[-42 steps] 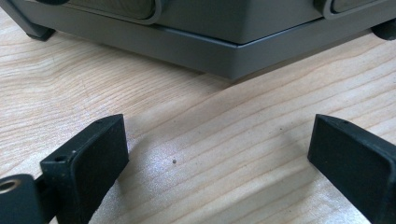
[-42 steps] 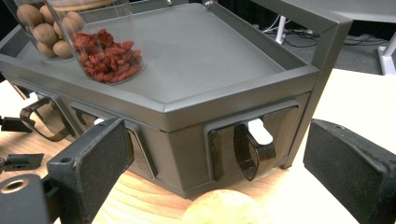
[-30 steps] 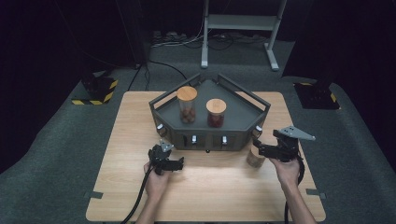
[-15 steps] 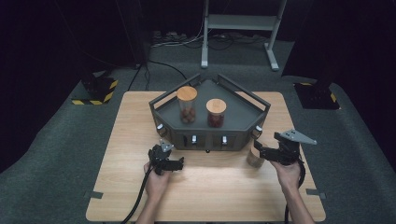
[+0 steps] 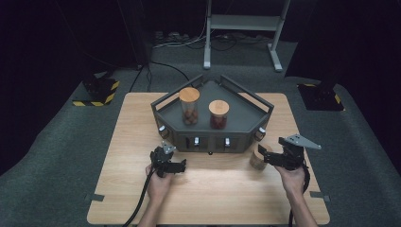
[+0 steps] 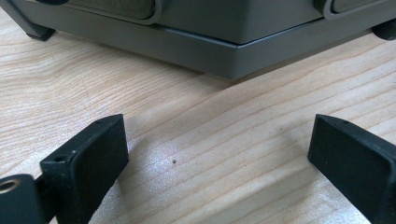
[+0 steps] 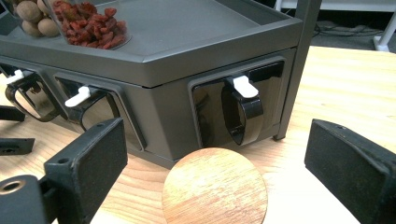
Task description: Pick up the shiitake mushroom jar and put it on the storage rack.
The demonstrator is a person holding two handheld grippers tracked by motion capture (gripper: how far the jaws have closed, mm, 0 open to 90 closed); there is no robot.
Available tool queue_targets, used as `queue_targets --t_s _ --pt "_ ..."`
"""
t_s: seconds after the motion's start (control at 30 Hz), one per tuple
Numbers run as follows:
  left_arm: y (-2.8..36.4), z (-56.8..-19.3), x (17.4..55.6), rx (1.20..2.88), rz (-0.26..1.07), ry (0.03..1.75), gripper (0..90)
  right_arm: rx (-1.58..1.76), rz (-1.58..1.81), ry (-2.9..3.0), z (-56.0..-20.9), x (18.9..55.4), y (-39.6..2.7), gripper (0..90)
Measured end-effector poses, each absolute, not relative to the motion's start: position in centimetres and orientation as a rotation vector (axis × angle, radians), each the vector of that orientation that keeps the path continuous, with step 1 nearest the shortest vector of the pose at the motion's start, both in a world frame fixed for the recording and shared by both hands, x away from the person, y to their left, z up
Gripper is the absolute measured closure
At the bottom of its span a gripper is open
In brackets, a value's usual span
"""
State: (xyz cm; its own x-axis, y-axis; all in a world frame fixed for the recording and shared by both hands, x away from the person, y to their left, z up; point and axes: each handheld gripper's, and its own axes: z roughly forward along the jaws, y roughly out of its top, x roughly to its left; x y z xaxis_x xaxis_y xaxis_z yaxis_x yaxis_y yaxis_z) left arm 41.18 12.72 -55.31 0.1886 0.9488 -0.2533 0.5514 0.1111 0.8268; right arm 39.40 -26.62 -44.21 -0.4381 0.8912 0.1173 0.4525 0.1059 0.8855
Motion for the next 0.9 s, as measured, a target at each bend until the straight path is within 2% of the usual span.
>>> queue_targets --t_s 0.9 --pt "12.7 -55.3 41.2 1.557 0.551 1.477 4.7 1.354 1.25 1.965 -46.9 38.8 -27.0 5.2"
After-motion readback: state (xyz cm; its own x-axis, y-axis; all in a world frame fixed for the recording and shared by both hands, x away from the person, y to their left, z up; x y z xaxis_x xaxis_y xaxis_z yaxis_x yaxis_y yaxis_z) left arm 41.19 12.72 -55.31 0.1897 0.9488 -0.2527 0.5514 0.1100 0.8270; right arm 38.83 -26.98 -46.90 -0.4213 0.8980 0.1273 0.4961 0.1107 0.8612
